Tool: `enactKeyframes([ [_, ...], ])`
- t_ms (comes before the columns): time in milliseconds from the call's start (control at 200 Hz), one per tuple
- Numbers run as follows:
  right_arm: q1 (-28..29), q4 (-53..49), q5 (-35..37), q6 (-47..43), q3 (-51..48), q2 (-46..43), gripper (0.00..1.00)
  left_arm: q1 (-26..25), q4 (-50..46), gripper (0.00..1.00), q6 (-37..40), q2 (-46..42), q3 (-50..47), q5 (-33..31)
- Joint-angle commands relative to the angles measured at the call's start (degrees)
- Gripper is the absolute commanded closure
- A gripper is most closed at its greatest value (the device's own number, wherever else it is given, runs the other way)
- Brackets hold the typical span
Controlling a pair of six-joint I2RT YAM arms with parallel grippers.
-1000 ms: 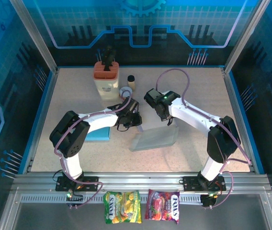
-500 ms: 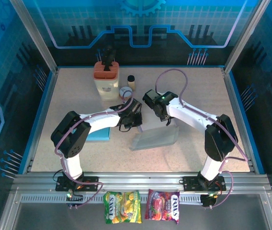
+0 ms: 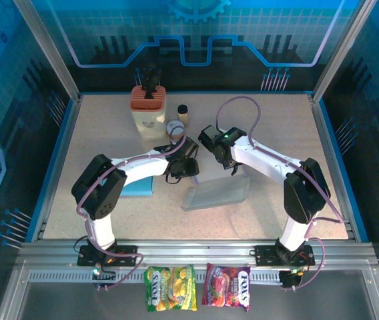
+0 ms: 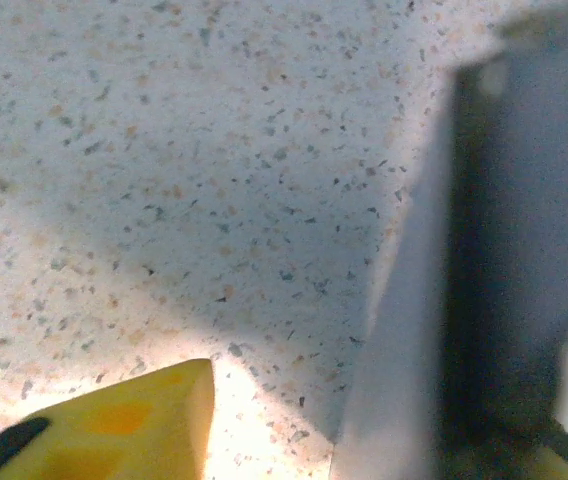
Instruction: Fold the paper box
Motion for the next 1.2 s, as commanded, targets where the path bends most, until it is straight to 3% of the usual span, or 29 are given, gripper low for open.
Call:
enactKeyframes([
  [0, -0.1, -1.3, -0.1, 1.0, 0.7, 0.7, 1.00, -0.1, 0.8, 0.50, -0.1, -5.2, -1.0, 1.6],
  [105, -0.6, -1.0, -0.8, 0.8, 0.3, 0.7, 1.00, 0.0, 4.1, 0.44, -0.4, -7.1, -2.2, 5.7],
  [235, -1.4, -1.0, -1.5, 1.2, -0.1, 1.1, 1.00, 0.0, 4.9, 0.42, -1.1, -7.6, -3.0, 8.3],
  [835, -11.5, -0.7, -5.8, 6.8, -1.9, 8.9, 1.00, 0.5, -2.3, 0.45, 0.2, -21.3, -5.4, 2.4],
  [1196, -19.5, -10.3, -11.7, 22.7, 1.3, 17.3, 1.00, 1.1, -8.1, 0.45, -1.4, -32.2, -12.6, 1.9],
])
